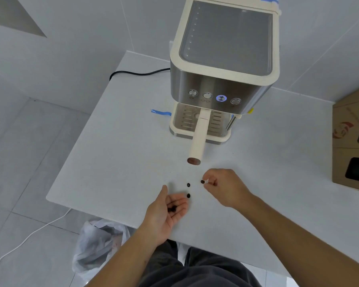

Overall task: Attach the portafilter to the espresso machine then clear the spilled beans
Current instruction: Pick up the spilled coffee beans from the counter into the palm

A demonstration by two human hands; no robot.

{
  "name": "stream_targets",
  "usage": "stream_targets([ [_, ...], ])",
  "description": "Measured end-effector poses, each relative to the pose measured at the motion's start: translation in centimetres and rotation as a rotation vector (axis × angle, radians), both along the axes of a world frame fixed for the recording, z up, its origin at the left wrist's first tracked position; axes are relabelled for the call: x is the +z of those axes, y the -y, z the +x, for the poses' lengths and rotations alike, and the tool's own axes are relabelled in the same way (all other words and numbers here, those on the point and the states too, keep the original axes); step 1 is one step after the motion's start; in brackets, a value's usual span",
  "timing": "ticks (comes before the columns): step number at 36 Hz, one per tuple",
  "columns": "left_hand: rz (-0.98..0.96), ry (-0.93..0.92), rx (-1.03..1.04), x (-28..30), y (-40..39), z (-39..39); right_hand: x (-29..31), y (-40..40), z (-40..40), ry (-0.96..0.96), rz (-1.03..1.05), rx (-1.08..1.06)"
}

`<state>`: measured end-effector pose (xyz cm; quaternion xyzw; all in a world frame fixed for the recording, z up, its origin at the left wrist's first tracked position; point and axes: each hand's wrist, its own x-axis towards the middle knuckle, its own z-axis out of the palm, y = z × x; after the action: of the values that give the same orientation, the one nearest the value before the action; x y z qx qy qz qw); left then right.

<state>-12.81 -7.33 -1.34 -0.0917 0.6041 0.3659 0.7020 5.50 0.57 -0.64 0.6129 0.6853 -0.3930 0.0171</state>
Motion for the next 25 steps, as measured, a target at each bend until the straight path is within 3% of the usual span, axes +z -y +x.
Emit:
stream_targets([
  [19,-0.005,-0.013,0.04,-0.3,0.7,-0.8,-2.1,-1.3,-1.5,0.198,-0.025,0.139],
  [25,0.018,0.015,0.022,-0.4,0.7,-0.5,0.0,0.3,-2.5,-0.022,-0.065,0.102],
])
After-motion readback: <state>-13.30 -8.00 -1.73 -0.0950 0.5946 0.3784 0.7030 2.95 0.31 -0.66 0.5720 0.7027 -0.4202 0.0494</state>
